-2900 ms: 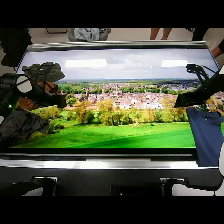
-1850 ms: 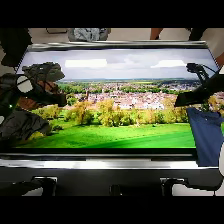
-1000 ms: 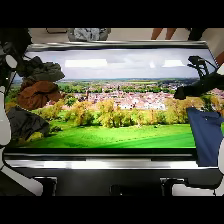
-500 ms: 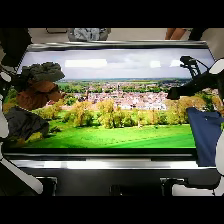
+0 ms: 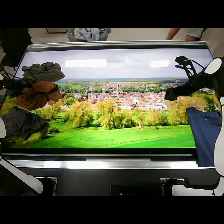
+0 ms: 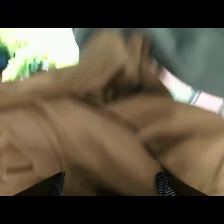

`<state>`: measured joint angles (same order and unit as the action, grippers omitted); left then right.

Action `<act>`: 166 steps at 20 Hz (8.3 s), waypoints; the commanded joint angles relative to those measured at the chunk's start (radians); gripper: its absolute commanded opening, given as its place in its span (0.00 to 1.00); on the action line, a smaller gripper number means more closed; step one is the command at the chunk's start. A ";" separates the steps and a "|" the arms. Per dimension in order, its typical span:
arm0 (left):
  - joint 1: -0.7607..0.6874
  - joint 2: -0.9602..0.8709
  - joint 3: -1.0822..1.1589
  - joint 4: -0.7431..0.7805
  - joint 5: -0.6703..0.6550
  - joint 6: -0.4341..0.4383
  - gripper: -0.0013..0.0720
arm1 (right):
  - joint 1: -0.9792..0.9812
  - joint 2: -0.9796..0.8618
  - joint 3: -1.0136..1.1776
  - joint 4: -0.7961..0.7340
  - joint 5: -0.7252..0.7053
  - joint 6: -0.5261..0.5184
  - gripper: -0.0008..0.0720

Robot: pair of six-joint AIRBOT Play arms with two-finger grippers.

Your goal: Fold the shirts.

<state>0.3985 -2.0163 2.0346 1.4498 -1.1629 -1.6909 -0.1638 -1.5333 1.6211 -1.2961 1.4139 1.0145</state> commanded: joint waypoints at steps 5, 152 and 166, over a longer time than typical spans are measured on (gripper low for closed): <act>-0.089 -0.061 -0.051 0.024 -0.059 0.074 0.96 | 0.001 0.000 0.000 -0.007 0.031 0.002 0.94; -0.410 0.916 -1.378 -0.468 -0.096 0.190 0.99 | -0.036 -0.092 0.086 0.117 0.133 -0.009 0.96; -0.821 0.830 -1.547 -0.687 0.312 0.042 0.73 | 0.018 -0.122 -0.057 0.178 0.178 -0.082 1.00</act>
<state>-0.3798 -1.1519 0.4942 0.7937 -0.9577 -1.6314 -0.1787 -1.6547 1.6245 -1.1370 1.5948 0.9569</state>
